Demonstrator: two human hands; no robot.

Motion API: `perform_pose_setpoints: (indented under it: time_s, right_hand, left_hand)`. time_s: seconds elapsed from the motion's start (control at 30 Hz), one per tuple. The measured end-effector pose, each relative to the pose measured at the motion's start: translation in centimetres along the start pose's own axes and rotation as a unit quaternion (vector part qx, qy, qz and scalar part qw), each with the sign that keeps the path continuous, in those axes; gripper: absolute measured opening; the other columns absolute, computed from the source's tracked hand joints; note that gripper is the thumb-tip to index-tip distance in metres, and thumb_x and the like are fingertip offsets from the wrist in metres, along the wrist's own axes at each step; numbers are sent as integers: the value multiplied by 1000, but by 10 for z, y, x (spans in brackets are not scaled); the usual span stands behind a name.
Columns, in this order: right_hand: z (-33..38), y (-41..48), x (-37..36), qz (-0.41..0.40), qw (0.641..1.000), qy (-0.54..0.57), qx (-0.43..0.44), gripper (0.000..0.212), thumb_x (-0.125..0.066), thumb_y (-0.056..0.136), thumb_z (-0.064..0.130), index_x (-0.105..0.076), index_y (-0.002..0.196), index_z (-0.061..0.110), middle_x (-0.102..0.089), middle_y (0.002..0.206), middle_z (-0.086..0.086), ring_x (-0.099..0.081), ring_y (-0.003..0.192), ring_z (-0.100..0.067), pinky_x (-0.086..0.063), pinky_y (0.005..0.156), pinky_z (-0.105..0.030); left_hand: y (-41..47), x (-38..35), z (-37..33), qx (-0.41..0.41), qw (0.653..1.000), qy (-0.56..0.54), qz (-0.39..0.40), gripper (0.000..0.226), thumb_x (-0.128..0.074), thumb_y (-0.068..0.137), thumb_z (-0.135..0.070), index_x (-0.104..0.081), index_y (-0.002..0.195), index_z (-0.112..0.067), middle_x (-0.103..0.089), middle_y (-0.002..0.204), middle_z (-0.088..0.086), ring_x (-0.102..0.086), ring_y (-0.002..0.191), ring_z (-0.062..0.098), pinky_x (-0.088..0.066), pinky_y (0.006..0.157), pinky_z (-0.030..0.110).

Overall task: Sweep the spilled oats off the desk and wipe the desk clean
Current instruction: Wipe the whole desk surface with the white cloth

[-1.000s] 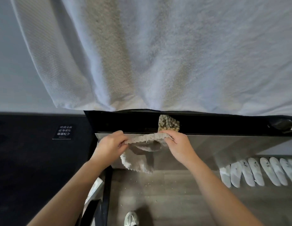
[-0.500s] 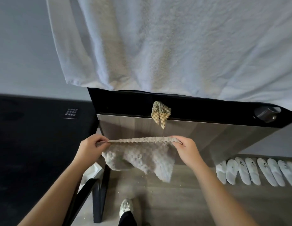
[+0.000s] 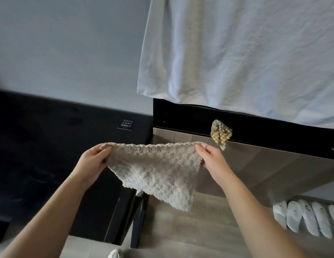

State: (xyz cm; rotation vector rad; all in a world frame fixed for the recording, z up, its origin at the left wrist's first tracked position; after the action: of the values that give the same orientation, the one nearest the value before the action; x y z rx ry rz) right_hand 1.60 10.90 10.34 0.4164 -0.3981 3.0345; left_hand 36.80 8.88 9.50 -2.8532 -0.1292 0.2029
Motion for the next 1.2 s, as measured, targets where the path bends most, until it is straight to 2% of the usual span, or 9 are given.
perform_pose_setpoints:
  time_s: [0.13, 0.23, 0.37, 0.57, 0.73, 0.83, 0.9, 1.03, 1.2]
  right_hand:
    - [29, 20, -66, -14, 998, 53, -6, 28, -53, 94, 50, -65, 104, 28, -63, 99, 13, -57, 95, -7, -40, 93, -32]
    - [56, 33, -106, -62, 993, 95, 15, 30, -62, 86, 49, -70, 87, 20, -69, 89, -5, -64, 90, -28, -49, 91, -42]
    - [84, 35, -149, -85, 986, 127, 58, 16, -60, 95, 22, -72, 105, 19, -71, 109, -11, -65, 107, -25, -50, 100, -41]
    - [33, 17, -220, -34, 999, -11, -10, 14, -58, 95, 24, -71, 94, 28, -66, 82, 16, -59, 81, 1, -42, 74, -13]
    - [-75, -10, -273, 73, 977, -143, -141, 29, -59, 93, 30, -66, 83, 4, -48, 67, 2, -44, 63, -9, -32, 64, -28]
    - [-105, -23, -287, 110, 963, -166, -180, 33, -58, 93, 34, -62, 73, 8, -45, 62, 4, -43, 58, -8, -36, 64, -29]
    - [-111, -22, -289, 103, 964, -154, -192, 29, -59, 92, 38, -67, 75, 15, -51, 66, 3, -51, 64, -10, -46, 70, -30]
    - [-101, -3, -280, 37, 974, -142, -174, 29, -57, 94, 40, -67, 77, 19, -44, 65, 1, -47, 63, -14, -42, 67, -30]
    - [-102, 34, -279, -12, 971, -155, -183, 34, -52, 96, 37, -66, 91, 6, -41, 58, 5, -49, 62, -15, -56, 76, -48]
  left_hand:
    - [32, 61, -34, -31, 999, -5, -20, 16, -51, 98, -11, -67, 99, -14, -69, 94, 3, -65, 88, 12, -52, 75, 25]
    - [61, 101, -72, -66, 998, 22, -3, 16, -52, 98, -14, -68, 100, -17, -67, 95, 2, -63, 90, 13, -50, 78, 27]
    - [81, 149, -100, -109, 992, 66, -1, 16, -55, 97, -16, -70, 95, -22, -69, 89, -4, -63, 87, 10, -51, 79, 26]
    - [93, 222, -24, -40, 976, 213, 7, 15, -60, 92, -29, -73, 87, -29, -71, 87, 5, -65, 87, 20, -51, 85, 36]
    - [64, 267, 78, 55, 927, 368, 51, 24, -60, 94, -21, -70, 74, -28, -70, 78, 5, -59, 73, 16, -45, 69, 31]
    - [53, 290, 110, 89, 904, 415, 60, 24, -59, 93, -24, -70, 72, -22, -68, 74, 9, -57, 68, 16, -46, 66, 34]
    - [57, 294, 114, 95, 895, 430, 68, 26, -58, 93, -28, -68, 73, -16, -66, 73, 12, -53, 63, 15, -43, 61, 32]
    - [80, 276, 100, 67, 899, 430, 53, 21, -58, 91, -30, -70, 77, -21, -67, 72, 4, -58, 68, 18, -44, 62, 31]
    - [124, 249, 92, 70, 908, 411, 39, 20, -56, 92, -24, -71, 80, -19, -66, 68, 8, -50, 55, 15, -39, 51, 26]
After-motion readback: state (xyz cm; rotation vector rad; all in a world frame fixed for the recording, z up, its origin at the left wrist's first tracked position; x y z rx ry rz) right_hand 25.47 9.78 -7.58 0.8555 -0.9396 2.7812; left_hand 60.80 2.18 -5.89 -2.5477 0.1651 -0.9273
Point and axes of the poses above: each hand's wrist, its own y-axis towards the middle knuckle, its own x-axis out of the back of the hand, z = x × y, the point moved 9 cm from there along y, towards the middle knuckle
